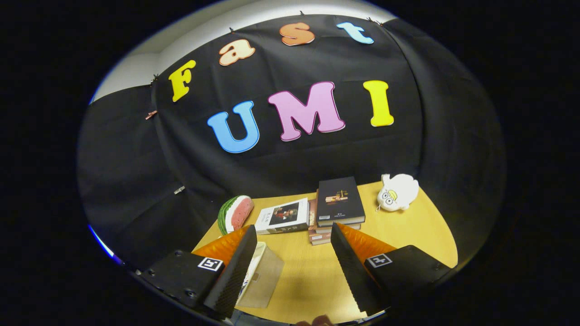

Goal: Open the storage box then place both shoes into the box .Put the left shoe in first, then the right shoe, with the right side of both shoes facing outward in a uniform manner.

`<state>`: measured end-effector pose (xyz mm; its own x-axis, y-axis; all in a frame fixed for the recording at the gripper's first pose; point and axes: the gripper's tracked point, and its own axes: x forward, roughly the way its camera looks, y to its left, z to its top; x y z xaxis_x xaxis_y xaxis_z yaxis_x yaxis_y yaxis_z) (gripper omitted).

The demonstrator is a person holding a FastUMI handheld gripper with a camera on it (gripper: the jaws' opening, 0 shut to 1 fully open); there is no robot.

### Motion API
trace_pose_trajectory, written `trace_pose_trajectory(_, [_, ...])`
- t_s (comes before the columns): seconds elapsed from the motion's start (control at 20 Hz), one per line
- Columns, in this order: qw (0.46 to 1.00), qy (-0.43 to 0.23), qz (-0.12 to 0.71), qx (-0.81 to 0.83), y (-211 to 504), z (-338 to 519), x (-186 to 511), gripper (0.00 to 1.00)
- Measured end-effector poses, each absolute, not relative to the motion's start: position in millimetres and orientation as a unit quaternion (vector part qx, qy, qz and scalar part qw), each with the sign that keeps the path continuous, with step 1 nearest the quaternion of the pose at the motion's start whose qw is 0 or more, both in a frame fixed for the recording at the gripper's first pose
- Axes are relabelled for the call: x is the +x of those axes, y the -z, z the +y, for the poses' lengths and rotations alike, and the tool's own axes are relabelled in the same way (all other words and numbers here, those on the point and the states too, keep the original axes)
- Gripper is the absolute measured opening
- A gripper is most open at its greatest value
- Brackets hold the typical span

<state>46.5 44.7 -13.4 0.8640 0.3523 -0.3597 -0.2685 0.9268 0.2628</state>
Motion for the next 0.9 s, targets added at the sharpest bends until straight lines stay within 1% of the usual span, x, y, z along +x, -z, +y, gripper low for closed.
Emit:
trace_pose_trajectory(0.1, [0.970, -0.159, 0.171, 0.071, 6, 26, 44, 0.99])
trace_pose_trajectory(0.25, [0.975, -0.172, 0.122, 0.075, -8, 13, 33, 0.99])
trace_pose_trajectory(0.35, [0.975, -0.178, 0.108, 0.085, -15, 8, 25, 0.98])
trace_pose_trajectory(0.6, [0.979, -0.180, 0.081, 0.048, -30, 0, 14, 0.98])
trace_pose_trajectory(0.8, [0.987, -0.140, 0.055, 0.061, -39, -19, 5, 0.99])
trace_pose_trajectory(0.9, [0.988, -0.126, 0.022, 0.084, -50, -22, -4, 0.98])
